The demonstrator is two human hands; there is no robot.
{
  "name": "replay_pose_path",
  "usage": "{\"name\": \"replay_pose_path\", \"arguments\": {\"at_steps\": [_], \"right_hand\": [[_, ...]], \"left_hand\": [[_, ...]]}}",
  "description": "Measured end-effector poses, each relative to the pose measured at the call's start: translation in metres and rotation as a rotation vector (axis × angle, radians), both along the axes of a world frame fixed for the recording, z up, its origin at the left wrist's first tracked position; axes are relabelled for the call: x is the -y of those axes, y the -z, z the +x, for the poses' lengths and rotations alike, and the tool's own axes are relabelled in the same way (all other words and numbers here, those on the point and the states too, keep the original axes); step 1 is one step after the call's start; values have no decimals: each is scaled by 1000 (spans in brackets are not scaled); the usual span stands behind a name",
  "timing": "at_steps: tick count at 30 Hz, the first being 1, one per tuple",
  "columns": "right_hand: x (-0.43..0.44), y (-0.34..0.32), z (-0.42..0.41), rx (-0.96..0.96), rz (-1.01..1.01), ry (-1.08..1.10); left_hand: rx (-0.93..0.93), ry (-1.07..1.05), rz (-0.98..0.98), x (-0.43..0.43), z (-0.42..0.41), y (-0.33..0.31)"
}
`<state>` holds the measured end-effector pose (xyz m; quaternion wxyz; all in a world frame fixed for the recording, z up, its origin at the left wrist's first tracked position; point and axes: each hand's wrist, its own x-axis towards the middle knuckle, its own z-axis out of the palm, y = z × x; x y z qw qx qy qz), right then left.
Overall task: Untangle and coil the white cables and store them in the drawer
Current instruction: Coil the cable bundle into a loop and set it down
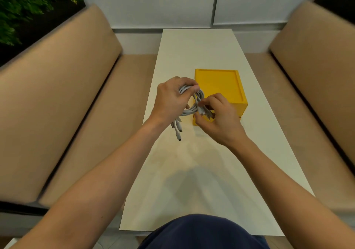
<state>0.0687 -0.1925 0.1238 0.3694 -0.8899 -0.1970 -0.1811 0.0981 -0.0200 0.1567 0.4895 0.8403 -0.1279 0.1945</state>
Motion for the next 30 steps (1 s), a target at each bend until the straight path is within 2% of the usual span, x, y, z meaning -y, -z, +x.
{"name": "replay_pose_path", "arguments": {"at_steps": [3,8,11,15,20,24,26,28,30], "right_hand": [[-11,-9,-1,-161,39,81],[-4,-24,13,-412,-13,129],[-6,-26,16,-404,-75,178],[-16,-25,14,-417,1,46],[-8,-24,13,-363,48,-153],[-3,-18,18,-305,43,-70],[3,-18,20,-301,33,-38],[6,-18,18,-306,9,-37],[6,-18,17,-296,16,-21]], "left_hand": [[35,-9,83,0,-2,5],[-58,50,97,-2,-6,11],[-86,73,132,0,-7,8],[-123,116,116,8,-5,0],[-291,120,-152,-5,-3,-5],[-414,157,-339,-6,-7,-3],[-557,199,-393,-14,-9,-4],[-681,292,-325,-21,-12,-5],[-713,357,-213,-23,-14,-3]]}}
